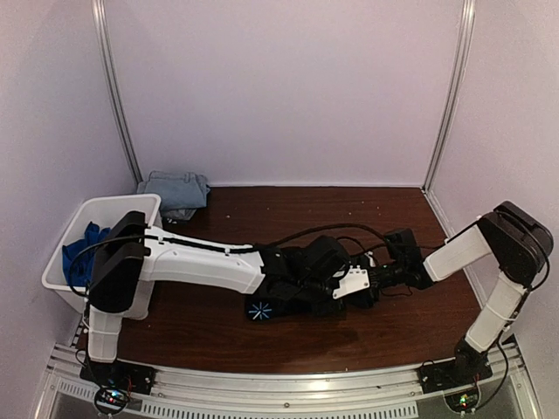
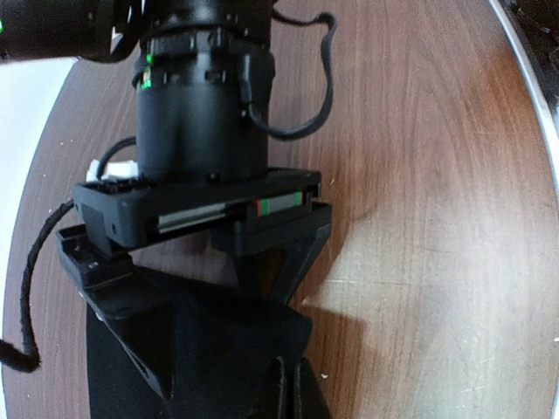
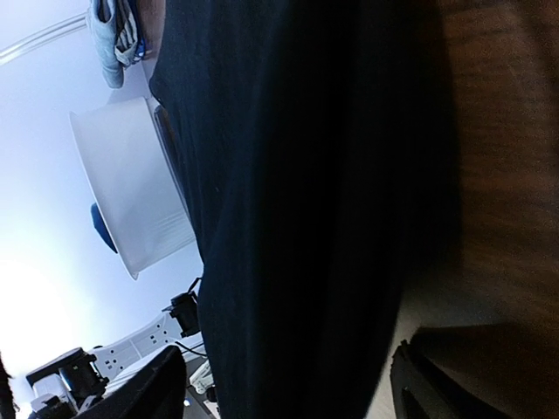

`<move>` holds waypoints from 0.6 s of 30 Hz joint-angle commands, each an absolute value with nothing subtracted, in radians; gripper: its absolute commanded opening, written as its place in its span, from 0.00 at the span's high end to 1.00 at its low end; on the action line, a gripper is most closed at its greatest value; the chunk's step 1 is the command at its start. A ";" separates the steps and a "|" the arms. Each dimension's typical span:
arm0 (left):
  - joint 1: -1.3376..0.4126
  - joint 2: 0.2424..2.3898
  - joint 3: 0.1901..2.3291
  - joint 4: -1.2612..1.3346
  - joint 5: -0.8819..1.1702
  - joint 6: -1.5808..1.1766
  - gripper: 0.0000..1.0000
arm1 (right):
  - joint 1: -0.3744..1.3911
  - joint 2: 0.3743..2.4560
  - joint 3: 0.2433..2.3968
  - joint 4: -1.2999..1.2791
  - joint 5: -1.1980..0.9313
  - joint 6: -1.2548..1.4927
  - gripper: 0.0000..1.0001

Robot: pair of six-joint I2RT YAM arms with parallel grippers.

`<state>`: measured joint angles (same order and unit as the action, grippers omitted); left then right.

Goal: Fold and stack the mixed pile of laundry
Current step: Pick up the square-folded T-shirt from the center of the board.

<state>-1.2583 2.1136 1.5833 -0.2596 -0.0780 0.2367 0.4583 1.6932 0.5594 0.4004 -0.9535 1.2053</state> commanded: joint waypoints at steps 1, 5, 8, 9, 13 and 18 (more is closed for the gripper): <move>-1.257 2.035 1.567 -0.180 -0.011 0.231 1.00 | 0.468 1.753 0.603 0.537 -0.937 1.305 0.22; -1.258 2.015 1.539 -0.188 0.000 0.249 1.00 | 0.466 1.820 0.631 0.580 -0.922 1.340 0.31; -1.258 1.999 1.515 -0.189 0.031 0.251 1.00 | 0.458 1.863 0.642 0.611 -0.902 1.363 0.33; -1.258 1.995 1.509 -0.189 0.040 0.252 1.00 | 0.453 1.875 0.643 0.629 -0.898 1.372 0.34; -1.261 1.974 1.481 -0.196 0.057 0.248 1.00 | 0.428 1.921 0.670 0.644 -0.909 1.369 0.37; -1.264 1.954 1.448 -0.198 0.061 0.255 1.00 | 0.409 1.953 0.740 0.528 -0.916 1.279 0.41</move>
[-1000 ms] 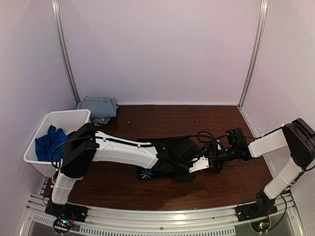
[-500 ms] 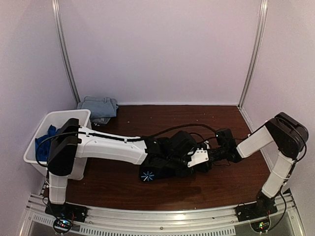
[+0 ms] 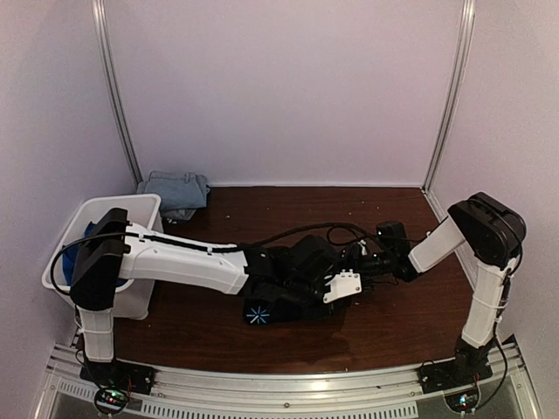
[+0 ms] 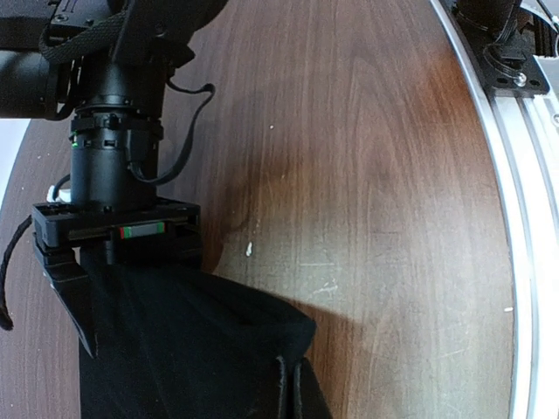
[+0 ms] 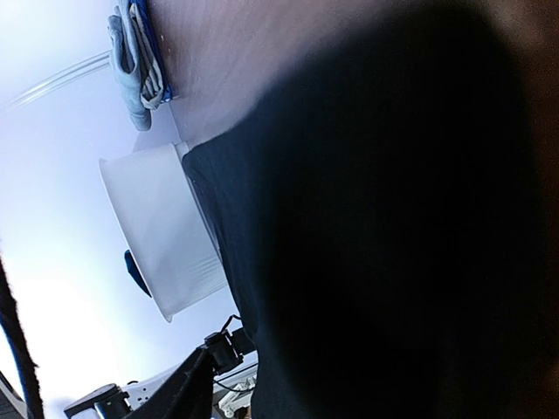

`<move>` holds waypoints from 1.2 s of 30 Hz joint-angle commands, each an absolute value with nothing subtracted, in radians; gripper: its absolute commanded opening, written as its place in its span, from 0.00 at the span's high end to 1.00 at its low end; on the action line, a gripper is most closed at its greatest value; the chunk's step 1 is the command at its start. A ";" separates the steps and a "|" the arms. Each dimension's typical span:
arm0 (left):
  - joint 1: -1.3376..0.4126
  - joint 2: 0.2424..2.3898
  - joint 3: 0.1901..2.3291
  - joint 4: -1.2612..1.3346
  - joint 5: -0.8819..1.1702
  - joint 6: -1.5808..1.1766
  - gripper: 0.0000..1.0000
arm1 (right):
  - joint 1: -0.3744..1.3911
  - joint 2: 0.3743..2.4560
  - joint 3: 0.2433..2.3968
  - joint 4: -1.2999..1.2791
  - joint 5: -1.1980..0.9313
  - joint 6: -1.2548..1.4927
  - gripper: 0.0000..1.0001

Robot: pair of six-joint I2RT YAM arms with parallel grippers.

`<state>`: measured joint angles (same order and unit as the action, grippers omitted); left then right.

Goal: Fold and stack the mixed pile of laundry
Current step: Pick up the square-folded T-shirt from the center of the board.

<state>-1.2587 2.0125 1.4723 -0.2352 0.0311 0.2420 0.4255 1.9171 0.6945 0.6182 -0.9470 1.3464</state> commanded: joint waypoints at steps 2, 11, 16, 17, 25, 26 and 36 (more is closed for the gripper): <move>-1.265 1.951 1.438 -0.199 0.064 0.256 1.00 | 0.399 1.966 0.756 0.497 -0.913 1.255 0.42; -1.268 1.949 1.415 -0.200 0.058 0.254 1.00 | 0.388 2.040 0.825 0.441 -0.907 1.198 0.63; -1.268 1.944 1.415 -0.211 0.030 0.236 1.00 | 0.385 2.016 0.882 0.289 -0.887 1.106 0.93; -1.268 1.941 1.417 -0.215 0.018 0.221 0.93 | 0.382 2.001 0.898 0.235 -0.876 1.073 0.99; -1.223 1.839 1.335 -0.238 -0.042 0.056 0.51 | 0.263 1.850 0.976 -0.157 -0.816 0.795 1.00; -1.214 1.822 1.314 -0.235 -0.052 0.037 0.45 | 0.241 1.836 0.984 -0.206 -0.806 0.752 1.00; -1.161 1.715 1.194 -0.244 -0.157 -0.072 0.23 | -0.040 1.716 1.321 -0.813 -0.401 0.308 1.00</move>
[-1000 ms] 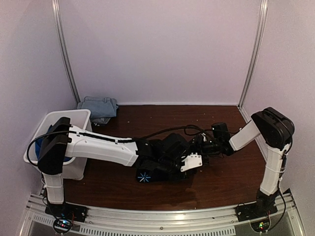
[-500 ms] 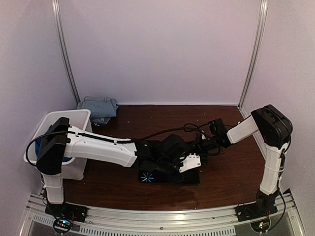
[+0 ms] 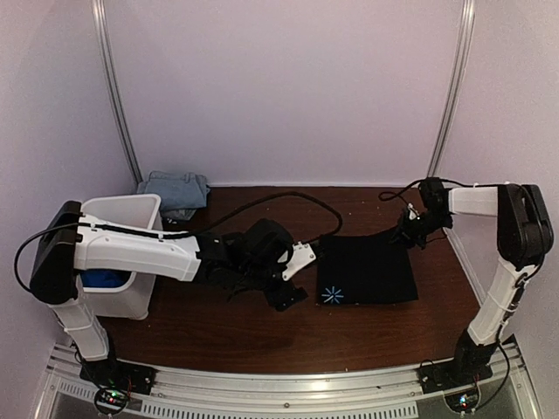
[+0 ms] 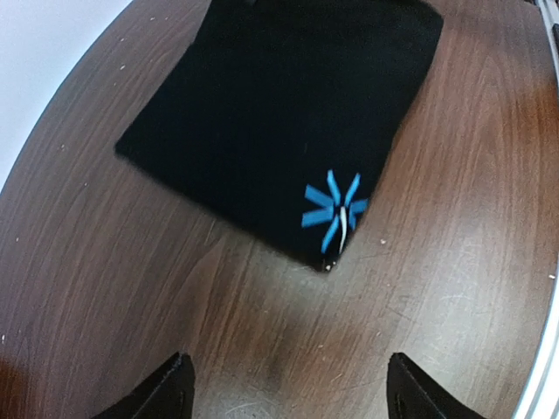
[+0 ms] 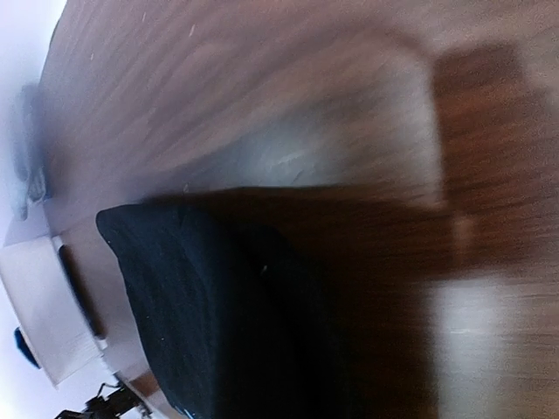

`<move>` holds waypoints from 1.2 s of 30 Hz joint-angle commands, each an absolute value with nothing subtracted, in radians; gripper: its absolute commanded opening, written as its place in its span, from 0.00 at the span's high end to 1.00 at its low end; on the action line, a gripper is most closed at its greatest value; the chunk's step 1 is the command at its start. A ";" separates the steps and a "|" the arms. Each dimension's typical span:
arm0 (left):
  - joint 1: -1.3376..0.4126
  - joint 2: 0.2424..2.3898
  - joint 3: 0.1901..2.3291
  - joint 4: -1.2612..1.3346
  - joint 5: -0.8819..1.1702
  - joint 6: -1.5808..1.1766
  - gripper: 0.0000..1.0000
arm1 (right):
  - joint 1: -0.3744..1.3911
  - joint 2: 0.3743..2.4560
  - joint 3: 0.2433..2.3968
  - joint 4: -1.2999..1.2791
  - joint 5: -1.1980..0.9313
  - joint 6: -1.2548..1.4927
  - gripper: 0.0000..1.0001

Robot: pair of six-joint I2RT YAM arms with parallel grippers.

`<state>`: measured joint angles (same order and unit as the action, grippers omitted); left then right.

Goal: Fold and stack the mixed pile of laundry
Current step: Pick up the square-folded T-shirt from the center of the board, then turn over the square-folded T-shirt at the center of the board.

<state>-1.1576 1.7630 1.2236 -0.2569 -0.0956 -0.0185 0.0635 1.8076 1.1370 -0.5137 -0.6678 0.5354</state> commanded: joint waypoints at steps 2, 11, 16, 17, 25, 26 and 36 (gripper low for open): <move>-1.159 1.699 1.182 -0.252 -0.185 -0.082 0.22 | -0.071 1.701 1.485 -0.919 -0.210 0.245 1.00; -1.127 1.589 1.123 -0.348 -0.346 -0.130 0.20 | -0.047 1.811 2.062 -1.138 0.120 0.087 1.00; -1.102 1.506 1.059 -0.396 -0.407 -0.201 0.20 | 0.242 1.919 2.067 -1.151 0.247 0.030 1.00; -1.101 1.489 1.044 -0.404 -0.419 -0.215 0.19 | 0.305 1.949 2.058 -1.156 0.277 0.028 1.00; -1.081 1.360 0.960 -0.471 -0.470 -0.351 0.19 | 0.733 2.172 1.956 -1.131 0.172 0.113 1.00; -1.075 1.339 0.951 -0.478 -0.470 -0.371 0.19 | 0.788 2.200 1.976 -1.143 0.137 0.125 1.00; -1.016 1.047 0.800 -0.448 -0.462 -0.567 0.10 | 0.940 2.251 2.067 -1.031 -0.409 0.250 0.71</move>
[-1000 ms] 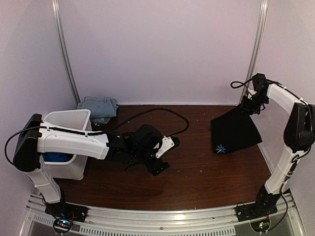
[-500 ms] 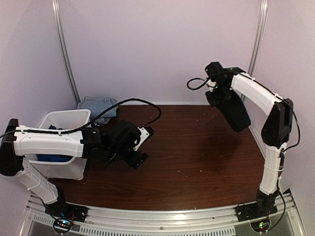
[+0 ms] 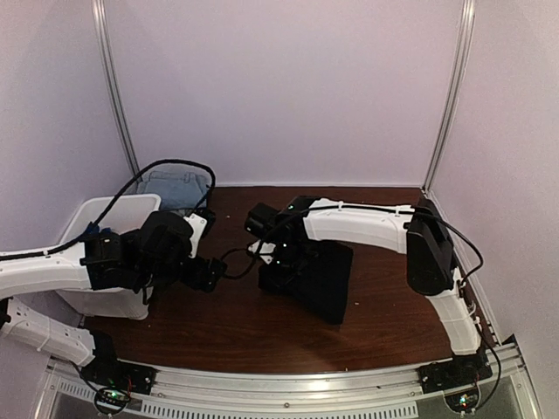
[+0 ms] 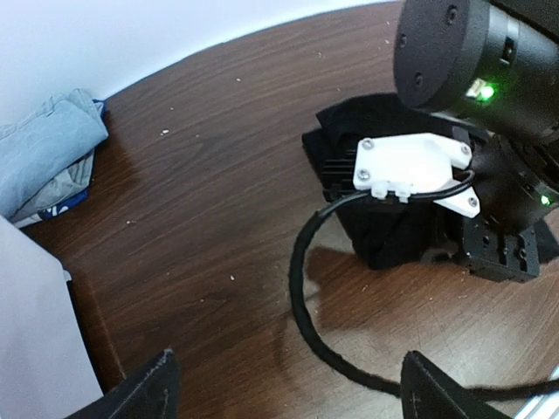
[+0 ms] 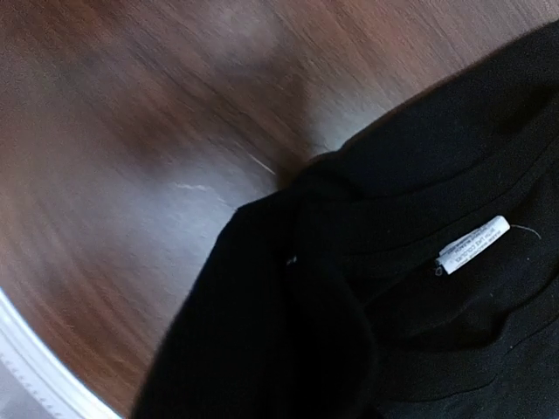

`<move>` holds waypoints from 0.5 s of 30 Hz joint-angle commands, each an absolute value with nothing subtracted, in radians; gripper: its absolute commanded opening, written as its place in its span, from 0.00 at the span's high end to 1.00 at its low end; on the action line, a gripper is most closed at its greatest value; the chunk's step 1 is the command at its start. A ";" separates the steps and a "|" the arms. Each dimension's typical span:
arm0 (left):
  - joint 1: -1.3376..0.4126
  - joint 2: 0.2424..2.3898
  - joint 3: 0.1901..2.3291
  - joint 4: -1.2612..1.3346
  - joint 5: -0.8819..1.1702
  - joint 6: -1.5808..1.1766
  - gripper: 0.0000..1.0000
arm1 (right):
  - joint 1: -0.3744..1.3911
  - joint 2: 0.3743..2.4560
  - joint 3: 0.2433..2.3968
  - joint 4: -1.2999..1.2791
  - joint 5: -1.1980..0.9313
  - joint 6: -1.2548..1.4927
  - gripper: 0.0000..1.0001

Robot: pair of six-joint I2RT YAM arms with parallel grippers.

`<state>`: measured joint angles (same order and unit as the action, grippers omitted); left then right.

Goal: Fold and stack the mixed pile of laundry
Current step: Turn over the square-folded T-shirt at the center of the board, then adjust the square-folded T-shirt at the center of the board.

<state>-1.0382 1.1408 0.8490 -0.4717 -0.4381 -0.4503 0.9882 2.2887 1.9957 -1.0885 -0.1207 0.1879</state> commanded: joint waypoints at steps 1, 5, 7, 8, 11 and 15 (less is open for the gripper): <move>-1.012 1.026 0.789 -0.449 -0.464 -0.581 0.09 | 0.936 2.246 2.088 -1.020 -0.488 0.252 0.60; -1.004 0.963 0.771 -0.473 -0.461 -0.625 0.08 | 0.887 2.170 2.121 -0.888 -0.841 0.268 0.31; -1.001 0.960 0.773 -0.483 -0.448 -0.643 0.08 | 0.828 2.105 2.061 -0.754 -0.996 0.325 0.28; -1.002 0.969 0.777 -0.479 -0.431 -0.642 0.09 | 0.788 2.064 2.005 -0.669 -1.033 0.378 0.28; -1.001 1.050 0.813 -0.465 -0.349 -0.621 0.13 | 0.638 1.965 1.754 -0.434 -1.021 0.518 0.34; -1.004 1.241 0.887 -0.413 -0.204 -0.588 0.25 | 0.512 2.008 1.706 -0.534 -0.897 0.444 0.52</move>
<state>-1.0069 1.0931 0.8165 -0.4839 -0.3599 -0.6052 0.6086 1.9537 1.7649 -0.5716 -0.9356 0.4385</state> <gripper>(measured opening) 0.799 0.539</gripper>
